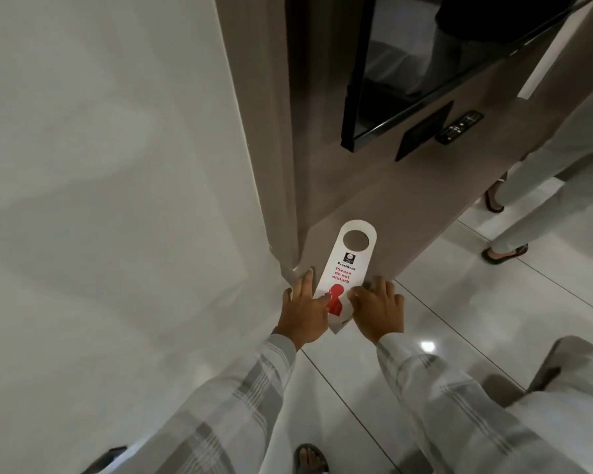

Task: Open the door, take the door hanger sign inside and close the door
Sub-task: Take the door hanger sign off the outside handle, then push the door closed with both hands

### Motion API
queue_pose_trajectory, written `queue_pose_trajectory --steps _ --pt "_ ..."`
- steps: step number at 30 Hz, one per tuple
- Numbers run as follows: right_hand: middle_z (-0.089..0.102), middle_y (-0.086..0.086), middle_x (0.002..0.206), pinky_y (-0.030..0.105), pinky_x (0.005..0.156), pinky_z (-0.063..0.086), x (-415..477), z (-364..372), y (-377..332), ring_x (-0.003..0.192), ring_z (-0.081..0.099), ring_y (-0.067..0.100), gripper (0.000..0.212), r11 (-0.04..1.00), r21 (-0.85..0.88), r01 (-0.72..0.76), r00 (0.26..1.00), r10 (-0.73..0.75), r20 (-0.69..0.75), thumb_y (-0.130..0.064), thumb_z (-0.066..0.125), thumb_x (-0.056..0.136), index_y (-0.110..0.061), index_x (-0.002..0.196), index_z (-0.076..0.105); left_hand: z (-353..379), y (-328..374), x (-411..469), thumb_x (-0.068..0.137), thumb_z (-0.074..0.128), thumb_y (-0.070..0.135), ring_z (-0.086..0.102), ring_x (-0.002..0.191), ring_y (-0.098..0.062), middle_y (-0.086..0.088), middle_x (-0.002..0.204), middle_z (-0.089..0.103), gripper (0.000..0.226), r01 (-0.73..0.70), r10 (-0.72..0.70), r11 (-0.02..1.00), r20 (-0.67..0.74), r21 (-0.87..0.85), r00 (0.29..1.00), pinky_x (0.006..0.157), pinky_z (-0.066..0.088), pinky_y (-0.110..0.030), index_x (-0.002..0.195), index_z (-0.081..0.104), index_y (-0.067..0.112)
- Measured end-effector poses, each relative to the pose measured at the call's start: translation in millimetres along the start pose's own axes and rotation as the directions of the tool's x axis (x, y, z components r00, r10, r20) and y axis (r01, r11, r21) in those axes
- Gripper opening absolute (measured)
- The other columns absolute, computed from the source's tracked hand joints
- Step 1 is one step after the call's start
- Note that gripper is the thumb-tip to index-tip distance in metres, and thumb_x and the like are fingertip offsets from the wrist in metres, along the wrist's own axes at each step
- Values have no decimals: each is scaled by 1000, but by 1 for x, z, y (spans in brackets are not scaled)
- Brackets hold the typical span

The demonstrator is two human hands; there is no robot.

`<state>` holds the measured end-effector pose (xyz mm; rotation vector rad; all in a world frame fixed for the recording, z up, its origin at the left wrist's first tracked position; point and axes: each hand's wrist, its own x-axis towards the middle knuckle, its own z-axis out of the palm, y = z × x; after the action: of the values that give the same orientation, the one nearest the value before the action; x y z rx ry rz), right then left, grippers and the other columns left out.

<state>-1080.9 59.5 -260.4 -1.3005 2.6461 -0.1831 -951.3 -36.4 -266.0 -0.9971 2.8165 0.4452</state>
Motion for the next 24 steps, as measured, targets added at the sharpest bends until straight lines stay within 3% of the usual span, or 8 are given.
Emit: queue_pose_trajectory --steps 3,6,10,13,16,19,24 --pt "55 11 130 46 95 48 -7 -3 -8 116 51 32 31 1000 -13 9 999 -10 -43 -35 52 98 -20 124 58 2 -13 -19 99 45 40 11 151 -37 -10 165 7 47 -11 10 1000 -61 -15 998 120 18 -59 145 40 33" --pt "61 17 125 47 84 51 -16 -7 -38 109 57 36 29 993 -27 119 989 -121 -85 -27 60 92 -15 119 62 -6 -40 -56 100 43 31 10 151 -36 -12 165 4 48 27 -32 999 -116 -43 993 120 17 -54 147 36 31" --pt "54 11 138 44 98 42 -31 -8 -108 124 49 32 38 970 -26 240 969 -241 -46 -36 44 100 -21 135 51 -24 -92 -126 92 46 10 12 150 -35 -16 164 6 60 131 -137 990 -255 -41 957 120 19 -51 148 33 27" --pt "52 11 143 46 105 38 -50 -7 -168 130 47 34 37 913 23 406 912 -404 -78 -34 47 101 -21 135 55 -37 -127 -181 97 44 20 23 148 -35 -16 162 20 50 222 -226 973 -387 -56 894 117 27 -53 147 39 25" --pt "60 13 137 47 98 44 -100 -7 -257 122 55 34 32 787 45 615 785 -606 -132 -31 54 99 -18 127 64 -48 -173 -276 102 32 38 23 149 -31 -12 162 22 50 396 -390 913 -513 -104 765 119 24 -52 150 32 28" --pt "55 8 142 45 100 40 -153 -6 -332 128 50 29 37 674 71 735 677 -723 -139 -34 49 100 -22 134 58 -51 -208 -371 102 30 42 21 150 -29 -10 163 21 52 533 -501 835 -590 -137 633 119 22 -52 152 27 28" --pt "46 7 151 45 103 37 -278 -13 -480 134 45 27 42 361 123 925 379 -902 -208 -34 45 102 -22 141 50 -73 -251 -562 101 27 45 15 151 -25 -7 164 17 56 740 -640 636 -685 -218 348 121 16 -52 154 20 27"
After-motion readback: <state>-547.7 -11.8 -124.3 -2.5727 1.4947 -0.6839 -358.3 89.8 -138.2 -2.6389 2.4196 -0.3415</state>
